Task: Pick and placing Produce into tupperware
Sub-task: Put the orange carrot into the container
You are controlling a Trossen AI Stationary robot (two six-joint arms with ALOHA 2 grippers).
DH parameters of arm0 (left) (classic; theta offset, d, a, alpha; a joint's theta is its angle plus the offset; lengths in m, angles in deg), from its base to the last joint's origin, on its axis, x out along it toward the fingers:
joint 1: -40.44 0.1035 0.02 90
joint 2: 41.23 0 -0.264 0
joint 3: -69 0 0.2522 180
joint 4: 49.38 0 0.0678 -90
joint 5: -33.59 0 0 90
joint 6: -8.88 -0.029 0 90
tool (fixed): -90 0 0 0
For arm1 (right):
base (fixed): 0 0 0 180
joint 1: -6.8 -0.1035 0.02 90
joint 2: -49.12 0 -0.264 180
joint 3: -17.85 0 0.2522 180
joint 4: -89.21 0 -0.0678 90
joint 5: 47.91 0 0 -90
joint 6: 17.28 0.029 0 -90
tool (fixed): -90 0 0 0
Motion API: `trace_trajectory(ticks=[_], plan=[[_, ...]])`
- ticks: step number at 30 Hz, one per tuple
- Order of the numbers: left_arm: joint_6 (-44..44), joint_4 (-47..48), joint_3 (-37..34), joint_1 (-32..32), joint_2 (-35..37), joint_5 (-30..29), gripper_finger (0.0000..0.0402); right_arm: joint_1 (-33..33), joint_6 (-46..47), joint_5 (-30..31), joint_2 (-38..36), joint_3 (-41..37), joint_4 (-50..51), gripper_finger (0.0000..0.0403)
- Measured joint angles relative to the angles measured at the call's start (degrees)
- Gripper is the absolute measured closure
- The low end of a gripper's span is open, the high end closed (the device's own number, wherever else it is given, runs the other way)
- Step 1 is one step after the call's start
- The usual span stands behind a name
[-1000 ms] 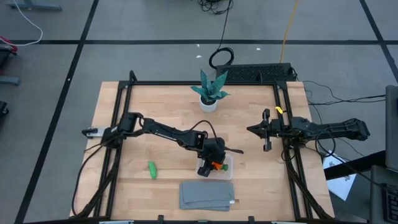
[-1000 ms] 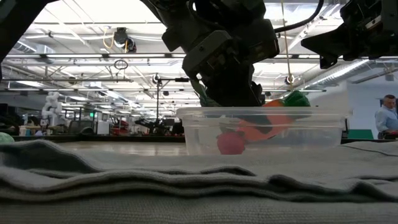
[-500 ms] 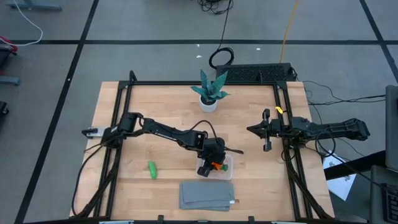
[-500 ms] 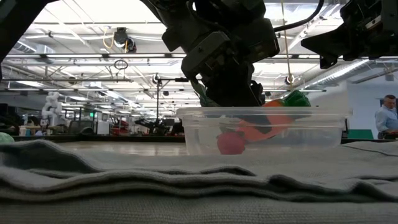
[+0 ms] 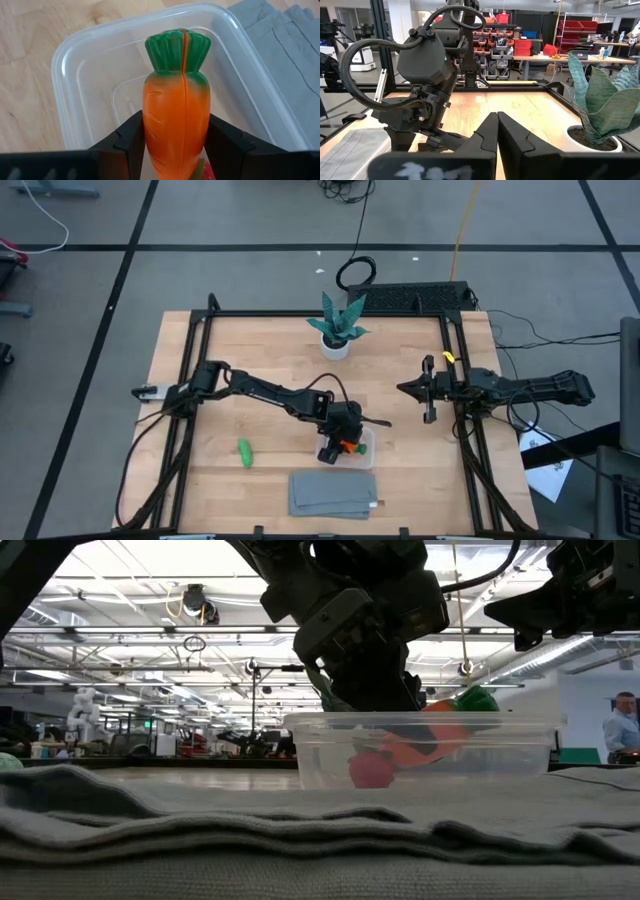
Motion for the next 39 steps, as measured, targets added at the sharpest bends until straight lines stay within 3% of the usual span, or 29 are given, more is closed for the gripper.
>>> trace_trajectory(ticks=[19, 22, 29, 39], plan=[[1.2, 0.1, 0.1, 0.1, -2.9, 1.4, 0.0227, 0.0, 0.3, 0.0, 0.6, 0.0, 0.0, 0.0403], [1.3, 0.1, 0.1, 0.3, -2.9, 3.9, 0.0209, 0.0, 0.3, 0.0, 0.7, 0.0, 0.0, 0.0403], [2.3, -0.1, 0.1, 0.2, -2.9, 3.7, 0.0155, 0.0, 0.2, 0.0, 0.7, 0.0, 0.0, 0.0403], [1.2, 0.6, -0.1, 0.2, -1.0, 0.0, 0.0204, 0.0, 0.2, 0.0, 0.7, 0.0, 0.0, 0.0403]])
